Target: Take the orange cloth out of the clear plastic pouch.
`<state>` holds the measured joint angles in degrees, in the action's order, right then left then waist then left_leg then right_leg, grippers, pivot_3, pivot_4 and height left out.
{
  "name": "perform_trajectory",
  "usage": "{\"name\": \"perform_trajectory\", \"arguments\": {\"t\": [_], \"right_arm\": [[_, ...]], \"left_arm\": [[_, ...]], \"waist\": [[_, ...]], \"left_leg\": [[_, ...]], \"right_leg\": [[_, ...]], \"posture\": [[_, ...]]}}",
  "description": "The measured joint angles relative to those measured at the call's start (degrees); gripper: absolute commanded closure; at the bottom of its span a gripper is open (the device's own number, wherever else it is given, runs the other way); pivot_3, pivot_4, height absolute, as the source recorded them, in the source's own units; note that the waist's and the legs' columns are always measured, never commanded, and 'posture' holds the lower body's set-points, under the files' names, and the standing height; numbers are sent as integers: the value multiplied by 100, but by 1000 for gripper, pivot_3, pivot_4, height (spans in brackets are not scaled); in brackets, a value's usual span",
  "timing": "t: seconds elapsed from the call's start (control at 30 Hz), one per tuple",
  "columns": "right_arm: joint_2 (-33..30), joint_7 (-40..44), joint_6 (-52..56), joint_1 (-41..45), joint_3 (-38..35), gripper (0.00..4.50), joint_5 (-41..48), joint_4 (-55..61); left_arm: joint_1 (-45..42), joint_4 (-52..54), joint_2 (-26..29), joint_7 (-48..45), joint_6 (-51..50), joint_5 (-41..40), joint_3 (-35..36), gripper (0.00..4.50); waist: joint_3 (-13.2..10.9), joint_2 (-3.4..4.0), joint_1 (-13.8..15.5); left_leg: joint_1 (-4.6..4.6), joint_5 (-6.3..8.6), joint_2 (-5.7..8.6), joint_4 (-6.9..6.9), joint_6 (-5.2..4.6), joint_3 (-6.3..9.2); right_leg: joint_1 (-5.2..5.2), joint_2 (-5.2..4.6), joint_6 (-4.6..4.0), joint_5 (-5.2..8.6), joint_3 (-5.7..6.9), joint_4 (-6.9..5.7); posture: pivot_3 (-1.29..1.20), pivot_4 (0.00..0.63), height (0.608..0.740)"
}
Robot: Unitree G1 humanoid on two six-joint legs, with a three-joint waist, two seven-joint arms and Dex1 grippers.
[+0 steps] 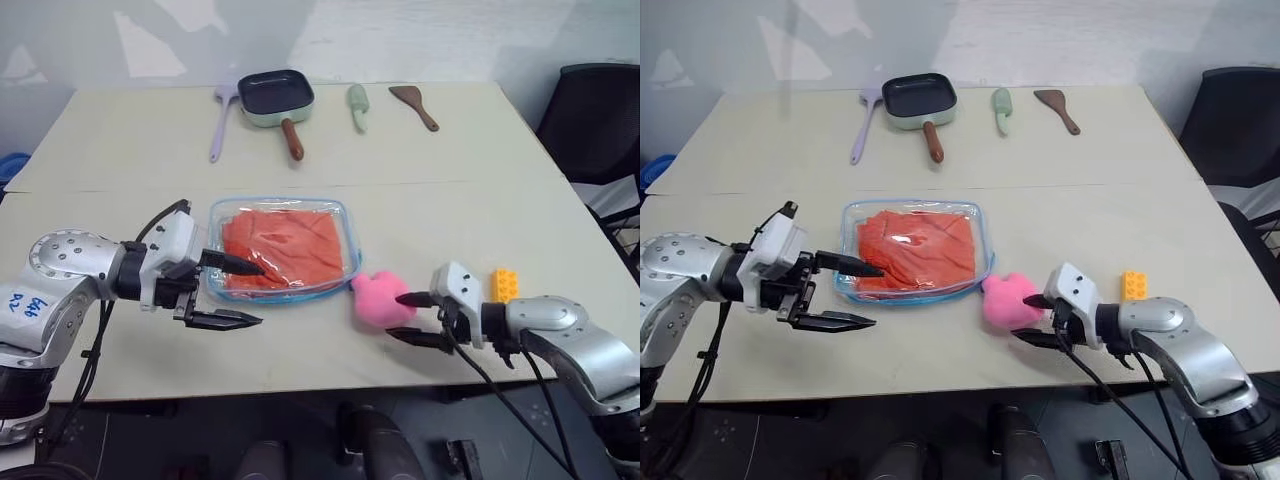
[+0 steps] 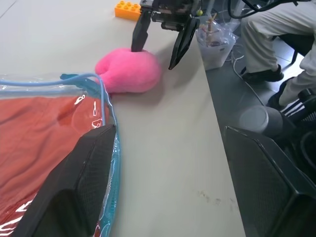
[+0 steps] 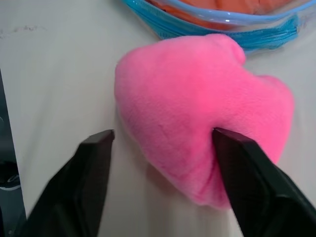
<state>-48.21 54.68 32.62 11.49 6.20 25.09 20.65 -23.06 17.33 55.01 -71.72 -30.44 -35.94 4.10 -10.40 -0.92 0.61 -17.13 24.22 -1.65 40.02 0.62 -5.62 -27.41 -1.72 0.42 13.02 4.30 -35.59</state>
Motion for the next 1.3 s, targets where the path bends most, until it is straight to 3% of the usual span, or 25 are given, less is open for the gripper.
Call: {"name": "perform_trajectory", "arguments": {"t": [0.2, 0.33, 0.6, 0.73, 0.9, 1.1, 1.3], "right_arm": [[-219, 469, 426, -208, -188, 4431, 520, 317], [-113, 376, 1173, -30, -266, 4470, 1198, 746], [554, -312, 1569, 304, 285, 4470, 1037, 843], [402, -444, 1603, 284, -104, 3687, 1045, 895], [-423, -310, 1747, -336, -1482, 2071, 1494, 1651], [-693, -348, 1243, -844, -1702, 2071, 945, 1658], [-378, -564, 679, -610, -729, 2071, 166, 1022]], "left_arm": [[-3, 0, -6, 69, 12, 16, 0, 777], [-46, -9, -100, 96, 60, 55, -32, 777], [-370, -230, -263, 32, 182, 243, -280, 777], [-378, -303, -263, -26, 240, 288, -293, 777], [-343, -379, -252, -60, 309, 325, -274, 777], [-335, -384, -251, -61, 376, 354, -273, 777], [-369, -422, -296, -60, 434, 372, -285, 777]], "waist": [[0, 0, -40], [0, 0, -63], [0, -1, -61], [0, -1, -49], [2, -3, 8], [2, -3, -11], [2, -4, -57]], "left_leg": [[2, 1, -10, 0, 2, 1], [3, 3, -11, 0, 5, 2], [0, 3, -5, 3, 6, 1], [0, 3, -5, 4, 6, 3], [0, 4, -6, 3, 6, 9], [3, 4, -3, 3, 6, -1], [2, 3, -3, 3, 8, -1]], "right_leg": [[-1, 1, -2, 1, -1, -3], [-1, 2, -4, 3, -2, -4], [-5, 2, -4, 3, -1, -5], [-9, 0, -4, 2, 2, -5], [-3, 3, -4, 2, 6, 1], [0, 8, -4, 3, -7, -3], [-2, 9, -5, 3, -6, -5]], "posture": [[0, 150, 740], [0, 150, 740], [0, 150, 740], [0, 150, 740], [0, 150, 740], [0, 150, 740], [0, 150, 740]]}}
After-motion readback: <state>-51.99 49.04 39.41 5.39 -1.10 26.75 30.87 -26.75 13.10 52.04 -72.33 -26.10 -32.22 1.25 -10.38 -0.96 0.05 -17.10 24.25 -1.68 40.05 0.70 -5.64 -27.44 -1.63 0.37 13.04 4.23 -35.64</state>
